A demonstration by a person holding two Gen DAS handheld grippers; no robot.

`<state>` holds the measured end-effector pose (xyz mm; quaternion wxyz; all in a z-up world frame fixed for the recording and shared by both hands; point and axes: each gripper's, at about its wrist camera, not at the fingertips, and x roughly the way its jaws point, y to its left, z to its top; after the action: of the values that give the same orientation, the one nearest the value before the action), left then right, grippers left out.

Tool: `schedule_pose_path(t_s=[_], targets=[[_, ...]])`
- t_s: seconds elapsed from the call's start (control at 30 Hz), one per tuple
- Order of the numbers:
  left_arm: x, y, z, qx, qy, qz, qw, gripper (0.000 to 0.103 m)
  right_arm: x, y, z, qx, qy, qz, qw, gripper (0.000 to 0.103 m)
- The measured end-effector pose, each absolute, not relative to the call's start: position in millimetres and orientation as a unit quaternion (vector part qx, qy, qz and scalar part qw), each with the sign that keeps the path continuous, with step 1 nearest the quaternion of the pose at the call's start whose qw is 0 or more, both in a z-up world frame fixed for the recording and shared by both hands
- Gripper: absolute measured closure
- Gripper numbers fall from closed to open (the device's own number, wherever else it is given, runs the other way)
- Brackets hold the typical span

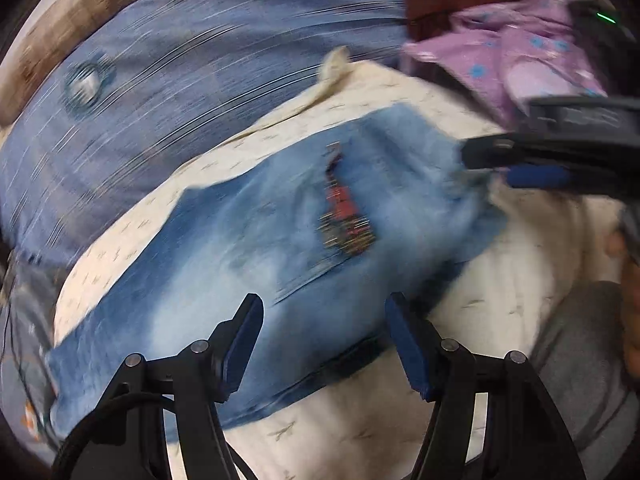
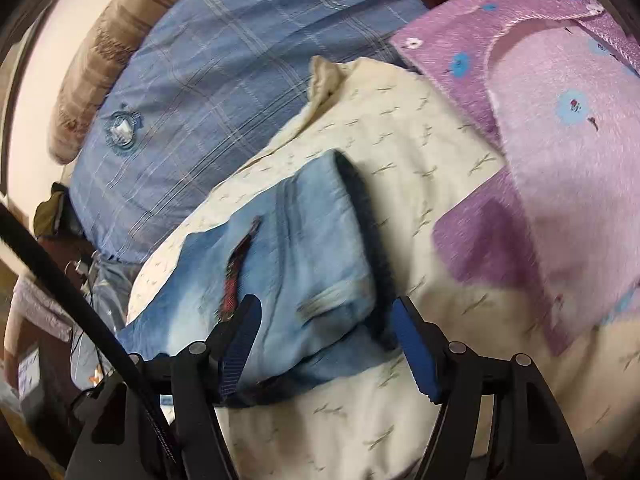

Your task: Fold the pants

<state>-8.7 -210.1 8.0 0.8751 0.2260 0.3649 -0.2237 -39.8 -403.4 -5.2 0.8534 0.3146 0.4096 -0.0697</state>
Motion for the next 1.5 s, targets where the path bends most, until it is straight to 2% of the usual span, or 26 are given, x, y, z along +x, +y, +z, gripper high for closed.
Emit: schedule_pose_path(t_s=[0.23, 0.3, 0.33, 0.57, 0.63, 0.67, 0.73, 0.8, 0.87, 1.1, 1.23, 1.5], targets=[[-6, -252, -14, 0.266, 0.343, -0.322, 0.841, 0.038, -39, -427, -19, 0.367, 0.399, -0.058, 0.838, 0.033], [-5, -258, -20, 0.279, 0.334, -0.338, 0.835, 0.027, -38, -428, -21, 0.373, 0.4, -0.053, 0.835, 0.032], [-6, -262, -25, 0.295, 0.327, -0.341, 0.831, 0.026, -37, -427, -21, 0.371, 0.402, -0.052, 0.835, 0.032], [-7, -270, -43, 0.324, 0.305, -0.324, 0.835, 0.026, -34, -422, -21, 0.358, 0.409, -0.055, 0.838, 0.032], [-6, -267, -44, 0.316, 0.295, -0.32, 0.843, 0.037, -34, -423, -21, 0.359, 0.408, -0.056, 0.838, 0.032], [-5, -266, -45, 0.317, 0.291, -0.315, 0.846, 0.049, -35, -424, -21, 0.36, 0.407, -0.056, 0.838, 0.032], [-3, -262, -46, 0.31, 0.294, -0.326, 0.843, 0.06, -35, -424, -21, 0.361, 0.406, -0.056, 0.838, 0.032], [-5, -259, -43, 0.307, 0.289, -0.327, 0.846, 0.075, -35, -424, -21, 0.359, 0.405, -0.056, 0.839, 0.032], [-7, -254, -38, 0.292, 0.289, -0.332, 0.849, 0.08, -35, -422, -20, 0.357, 0.406, -0.054, 0.84, 0.032], [27, -213, -17, 0.117, 0.361, -0.364, 0.851, 0.084, -29, -423, -26, 0.395, 0.401, 0.014, 0.826, 0.031], [31, -208, -19, 0.099, 0.366, -0.352, 0.856, 0.084, -12, -420, -35, 0.418, 0.413, 0.041, 0.808, 0.028], [37, -207, -16, 0.081, 0.38, -0.354, 0.851, 0.084, -13, -429, -50, 0.459, 0.433, 0.002, 0.776, 0.029]])
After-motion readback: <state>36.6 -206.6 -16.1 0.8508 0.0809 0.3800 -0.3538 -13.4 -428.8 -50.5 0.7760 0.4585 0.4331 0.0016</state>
